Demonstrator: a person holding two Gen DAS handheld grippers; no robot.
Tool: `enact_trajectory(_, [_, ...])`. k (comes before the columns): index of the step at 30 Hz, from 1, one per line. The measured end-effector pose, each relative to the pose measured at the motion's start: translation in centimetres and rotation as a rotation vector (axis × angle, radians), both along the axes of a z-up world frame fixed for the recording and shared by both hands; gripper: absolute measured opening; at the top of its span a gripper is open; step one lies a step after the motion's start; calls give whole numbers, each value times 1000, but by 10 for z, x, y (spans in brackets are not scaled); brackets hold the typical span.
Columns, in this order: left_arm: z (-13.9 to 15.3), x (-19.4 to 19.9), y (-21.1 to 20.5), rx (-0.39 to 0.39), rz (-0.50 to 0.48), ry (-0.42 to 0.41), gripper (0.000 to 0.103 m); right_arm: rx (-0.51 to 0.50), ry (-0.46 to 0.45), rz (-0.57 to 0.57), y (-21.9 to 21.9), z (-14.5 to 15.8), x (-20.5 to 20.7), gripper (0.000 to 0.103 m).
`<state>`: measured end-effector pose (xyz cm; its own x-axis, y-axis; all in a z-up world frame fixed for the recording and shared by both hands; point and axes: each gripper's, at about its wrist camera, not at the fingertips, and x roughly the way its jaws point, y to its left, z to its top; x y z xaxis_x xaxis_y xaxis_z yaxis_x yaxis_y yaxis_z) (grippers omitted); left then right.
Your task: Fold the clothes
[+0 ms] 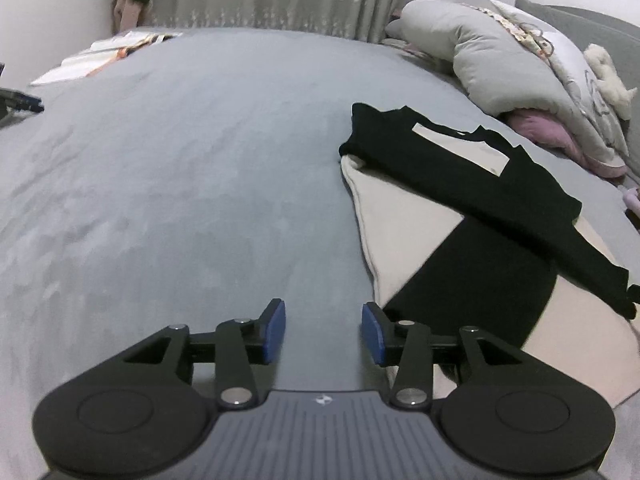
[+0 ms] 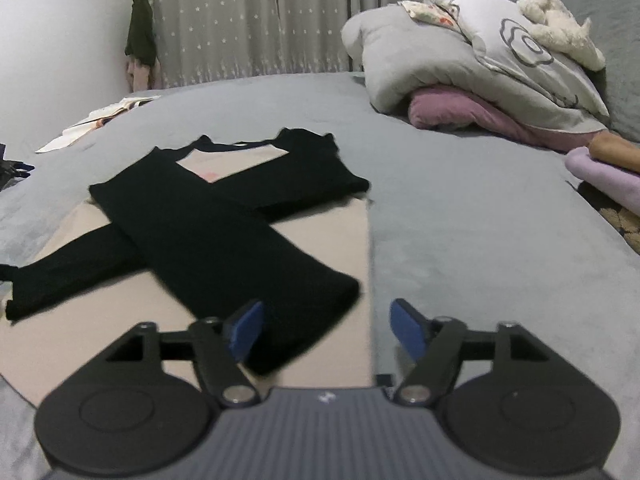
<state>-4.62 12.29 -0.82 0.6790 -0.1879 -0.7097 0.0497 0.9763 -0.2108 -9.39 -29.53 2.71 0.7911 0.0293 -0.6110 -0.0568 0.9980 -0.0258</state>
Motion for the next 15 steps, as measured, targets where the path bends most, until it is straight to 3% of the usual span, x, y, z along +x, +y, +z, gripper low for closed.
enact_trajectory(2, [2, -4, 2, -22, -13, 15, 42, -5, -1, 4, -2, 4, -3, 80])
enact_trajectory(6, [5, -14, 11, -116, -84, 98, 40, 107, 92, -32, -30, 1, -12, 79])
enact_trajectory(10, [5, -19, 16, -187, -146, 191, 35, 220, 186, -69, -57, -2, -21, 66])
enact_trajectory(15, [3, -19, 13, -226, -186, 240, 34, 319, 259, -60, -73, -5, -32, 55])
